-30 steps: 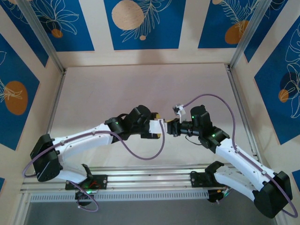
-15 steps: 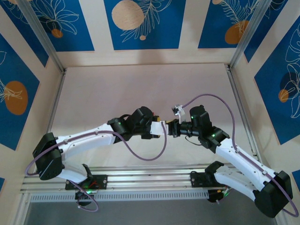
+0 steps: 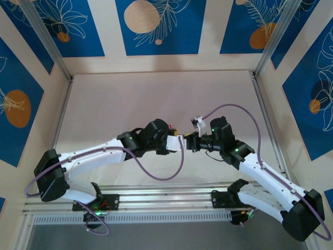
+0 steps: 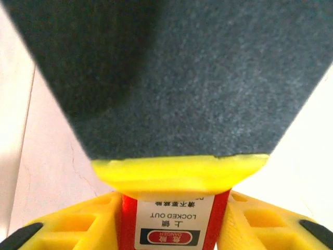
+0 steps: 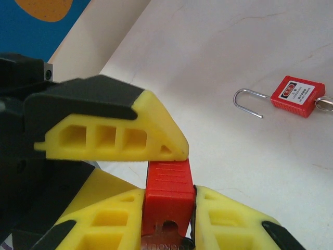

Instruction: Unlock with the key

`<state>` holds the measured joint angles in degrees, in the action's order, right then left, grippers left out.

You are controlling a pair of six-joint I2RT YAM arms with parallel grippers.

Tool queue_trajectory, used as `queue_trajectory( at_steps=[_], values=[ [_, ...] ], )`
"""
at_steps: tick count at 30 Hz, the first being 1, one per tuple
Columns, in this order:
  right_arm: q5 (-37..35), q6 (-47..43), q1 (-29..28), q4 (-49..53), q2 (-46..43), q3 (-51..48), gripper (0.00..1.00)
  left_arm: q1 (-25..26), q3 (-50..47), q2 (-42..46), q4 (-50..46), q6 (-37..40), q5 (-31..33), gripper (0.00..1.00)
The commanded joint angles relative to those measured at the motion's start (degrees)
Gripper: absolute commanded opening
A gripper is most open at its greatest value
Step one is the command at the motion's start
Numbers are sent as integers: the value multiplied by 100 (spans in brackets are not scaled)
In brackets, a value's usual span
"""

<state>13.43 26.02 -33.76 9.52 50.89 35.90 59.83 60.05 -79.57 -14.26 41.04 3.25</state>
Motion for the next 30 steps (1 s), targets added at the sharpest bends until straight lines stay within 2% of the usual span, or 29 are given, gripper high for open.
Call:
queue_trajectory(
  at_steps=[1, 3, 6, 7, 10, 14, 21, 27, 30],
  values=[
    [125, 8, -43, -103, -25, 209, 14, 47, -65, 31, 108, 10, -26, 39],
    [133, 7, -43, -78, -18, 235, 14, 54, -80, 23, 128, 18, -34, 32],
    [83, 28, -44, -21, -14, 251, 19, 55, -64, 28, 105, 18, 24, 30],
    [57, 34, -43, 2, -17, 262, 23, 55, -56, 24, 69, 9, 31, 30],
    [-128, 58, -2, 200, -32, 318, 46, 50, -64, -4, -70, -45, 121, 28],
    [-361, 146, 142, 466, -344, 246, 59, 55, -160, 43, -313, -356, 175, 28],
    [-607, 275, 677, 1080, -1133, 43, 63, 55, -635, 230, -355, -766, 333, 29],
    [-1207, 811, 1233, 933, -1447, -377, 65, 55, -766, -69, -428, -903, 19, 29],
    [-1080, 1021, 1459, 769, -1503, -627, 66, 54, -627, -448, -766, -868, -94, 31]
  ],
)
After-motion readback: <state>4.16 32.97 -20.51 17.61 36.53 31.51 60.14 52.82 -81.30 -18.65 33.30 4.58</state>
